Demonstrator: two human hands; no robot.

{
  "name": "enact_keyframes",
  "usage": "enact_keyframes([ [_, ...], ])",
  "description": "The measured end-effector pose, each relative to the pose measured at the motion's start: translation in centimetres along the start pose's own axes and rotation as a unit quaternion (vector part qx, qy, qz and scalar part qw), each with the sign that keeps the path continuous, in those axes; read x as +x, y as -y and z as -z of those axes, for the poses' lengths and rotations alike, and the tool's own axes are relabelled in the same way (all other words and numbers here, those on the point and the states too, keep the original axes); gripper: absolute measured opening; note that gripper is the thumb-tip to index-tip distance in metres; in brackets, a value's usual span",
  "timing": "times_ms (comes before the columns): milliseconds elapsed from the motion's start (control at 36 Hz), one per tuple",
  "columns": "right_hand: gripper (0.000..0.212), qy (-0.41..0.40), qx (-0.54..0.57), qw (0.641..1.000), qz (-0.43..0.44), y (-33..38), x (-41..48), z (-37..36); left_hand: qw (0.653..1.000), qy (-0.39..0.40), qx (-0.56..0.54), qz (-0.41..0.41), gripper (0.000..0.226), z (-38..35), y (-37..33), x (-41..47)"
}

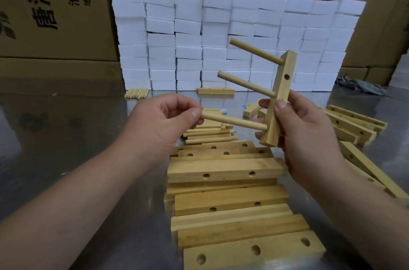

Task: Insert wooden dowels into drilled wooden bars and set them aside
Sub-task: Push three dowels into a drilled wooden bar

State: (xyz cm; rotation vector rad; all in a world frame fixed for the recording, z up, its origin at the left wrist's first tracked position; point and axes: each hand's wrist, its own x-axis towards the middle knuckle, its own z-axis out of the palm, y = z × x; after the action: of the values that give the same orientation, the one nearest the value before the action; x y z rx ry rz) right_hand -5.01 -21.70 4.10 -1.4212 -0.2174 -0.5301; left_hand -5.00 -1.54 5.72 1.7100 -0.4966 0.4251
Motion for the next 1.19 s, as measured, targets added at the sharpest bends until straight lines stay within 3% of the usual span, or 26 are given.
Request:
enact_keyframes([
  [111, 0.023, -0.005, -0.023, 1.000, 0.019, 0.2, 0.0, 0.0, 1.000, 0.011, 0.019, 0.007, 0.016, -0.4, -0.1, -0.2],
  [417, 0.033, -0.019, -0.067, 0.997, 0.034, 0.5, -0.4, -0.2, 0.999, 0.007, 0.031, -0.003, 0.017, -1.0, -0.6, -0.6],
  [833, 0.031, -0.024, -0.097, 0.994, 0.037, 0.9, -0.9, -0.8, 1.000, -0.019, 0.008, -0.016, 0.017, -1.3, -0.7, -0.7],
  [1195, 0.028, -0.047, -0.083, 0.994, 0.048, 1.2, -0.9, -0.6, 0.998, 0.042, 0.030, -0.028, 0.025, -1.0, -1.2, -1.0],
])
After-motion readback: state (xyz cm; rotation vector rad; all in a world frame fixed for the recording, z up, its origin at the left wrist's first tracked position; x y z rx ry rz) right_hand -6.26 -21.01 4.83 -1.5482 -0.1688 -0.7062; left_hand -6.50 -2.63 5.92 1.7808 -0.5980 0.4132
